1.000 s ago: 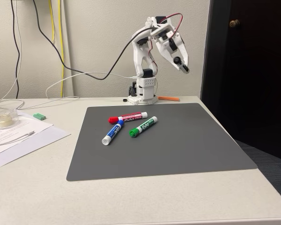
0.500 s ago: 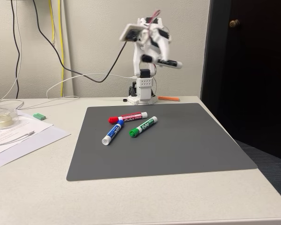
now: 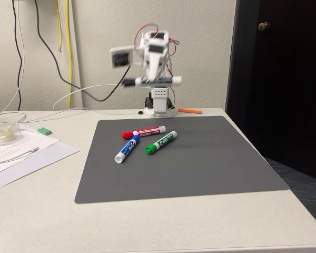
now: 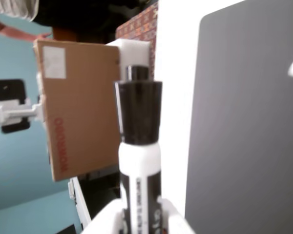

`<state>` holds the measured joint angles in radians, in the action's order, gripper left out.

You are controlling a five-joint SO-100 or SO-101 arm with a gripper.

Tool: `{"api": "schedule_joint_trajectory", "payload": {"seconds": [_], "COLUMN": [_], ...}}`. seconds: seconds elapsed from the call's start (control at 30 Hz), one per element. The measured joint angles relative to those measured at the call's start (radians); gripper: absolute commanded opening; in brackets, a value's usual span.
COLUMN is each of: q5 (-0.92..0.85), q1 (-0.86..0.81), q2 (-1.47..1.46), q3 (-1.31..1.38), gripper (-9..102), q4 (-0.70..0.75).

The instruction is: Pick up the black marker.

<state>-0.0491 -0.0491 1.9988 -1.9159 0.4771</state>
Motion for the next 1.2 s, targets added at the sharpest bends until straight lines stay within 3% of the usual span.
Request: {"api": "schedule_joint_trajectory", "payload": {"seconds": [0.13,0.5,1.2], "q5": [-0.023,-0.017,-0.018], "q1": [0.003,0.018,0.086], "q2": [0.011,0.031,0.4], "q3": [-0.081,-0.135,-0.603], "gripper": [0,0,0], "q4": [-0.058,-0.028,-0.179]}}
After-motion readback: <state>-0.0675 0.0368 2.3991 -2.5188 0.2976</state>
